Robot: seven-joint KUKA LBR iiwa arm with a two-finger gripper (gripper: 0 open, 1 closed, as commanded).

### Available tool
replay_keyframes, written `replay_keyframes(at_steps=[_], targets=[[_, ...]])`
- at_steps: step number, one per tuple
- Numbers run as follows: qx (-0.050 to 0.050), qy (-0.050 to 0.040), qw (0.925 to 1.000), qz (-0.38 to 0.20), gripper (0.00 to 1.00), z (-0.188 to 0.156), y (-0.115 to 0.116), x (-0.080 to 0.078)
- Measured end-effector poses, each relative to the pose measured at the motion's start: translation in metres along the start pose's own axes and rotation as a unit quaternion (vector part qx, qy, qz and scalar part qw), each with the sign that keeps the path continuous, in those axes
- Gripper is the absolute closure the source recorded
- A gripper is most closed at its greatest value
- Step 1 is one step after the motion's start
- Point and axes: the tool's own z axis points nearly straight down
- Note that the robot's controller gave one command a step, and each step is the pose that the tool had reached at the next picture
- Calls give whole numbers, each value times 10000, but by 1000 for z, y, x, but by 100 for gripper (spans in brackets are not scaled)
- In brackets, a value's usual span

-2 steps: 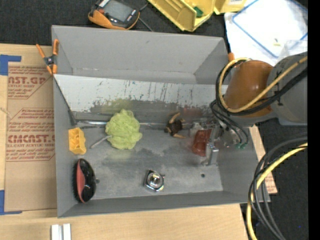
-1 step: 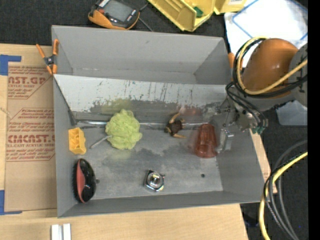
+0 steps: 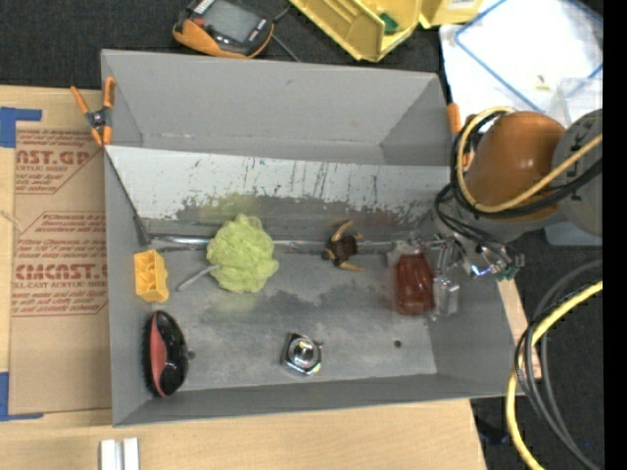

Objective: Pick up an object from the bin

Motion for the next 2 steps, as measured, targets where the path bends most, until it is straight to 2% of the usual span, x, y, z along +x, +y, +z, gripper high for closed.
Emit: replay_keyframes(at_steps=[1, 2], targets=[[3, -77, 9916, -1292, 0, 28, -6, -11], [-23, -63, 9875, -1574, 100, 28, -9, -6]])
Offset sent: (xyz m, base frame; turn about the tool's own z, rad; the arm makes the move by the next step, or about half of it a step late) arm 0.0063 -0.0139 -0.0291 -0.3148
